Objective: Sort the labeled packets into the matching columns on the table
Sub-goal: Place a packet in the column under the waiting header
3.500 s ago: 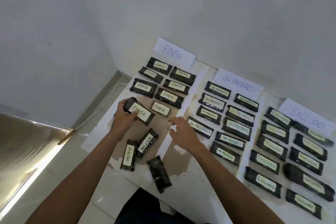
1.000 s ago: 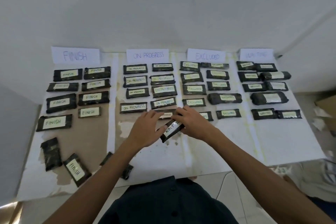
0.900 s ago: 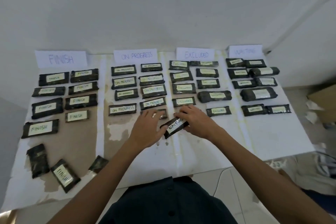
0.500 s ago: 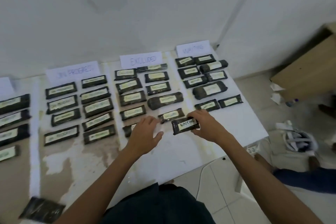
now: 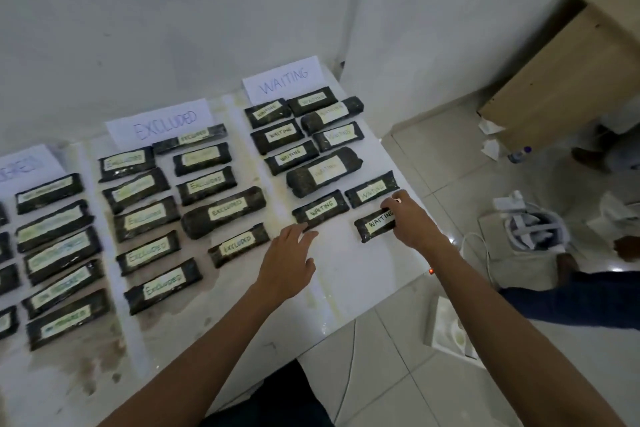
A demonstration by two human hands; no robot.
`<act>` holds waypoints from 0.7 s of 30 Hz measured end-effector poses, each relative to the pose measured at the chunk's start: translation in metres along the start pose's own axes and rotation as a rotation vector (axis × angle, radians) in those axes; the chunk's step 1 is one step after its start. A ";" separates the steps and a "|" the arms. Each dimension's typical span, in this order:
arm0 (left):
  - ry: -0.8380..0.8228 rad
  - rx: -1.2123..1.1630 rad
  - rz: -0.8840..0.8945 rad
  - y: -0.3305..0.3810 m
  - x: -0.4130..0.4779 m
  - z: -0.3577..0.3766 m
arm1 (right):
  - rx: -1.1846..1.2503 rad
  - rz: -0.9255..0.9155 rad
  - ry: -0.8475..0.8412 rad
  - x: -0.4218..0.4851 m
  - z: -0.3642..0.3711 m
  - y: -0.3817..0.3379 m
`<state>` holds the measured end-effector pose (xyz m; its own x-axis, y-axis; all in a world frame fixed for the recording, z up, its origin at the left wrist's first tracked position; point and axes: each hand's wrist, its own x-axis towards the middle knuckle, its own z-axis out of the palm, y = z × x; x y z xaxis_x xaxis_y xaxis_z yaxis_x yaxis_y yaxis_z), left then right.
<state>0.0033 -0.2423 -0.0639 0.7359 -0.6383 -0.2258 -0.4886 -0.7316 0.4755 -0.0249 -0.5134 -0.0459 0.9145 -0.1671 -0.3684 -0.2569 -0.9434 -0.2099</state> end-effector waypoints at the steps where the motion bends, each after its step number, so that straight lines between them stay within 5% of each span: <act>1: -0.008 0.009 0.000 0.004 0.007 0.004 | -0.005 0.024 -0.007 0.004 0.001 0.006; 21: 0.122 -0.008 0.024 0.017 0.019 -0.009 | -0.057 0.113 0.095 0.001 0.017 -0.003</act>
<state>0.0130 -0.2648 -0.0522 0.7761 -0.6210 -0.1095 -0.5031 -0.7146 0.4861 -0.0284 -0.5059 -0.0609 0.9069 -0.2972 -0.2987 -0.3445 -0.9312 -0.1194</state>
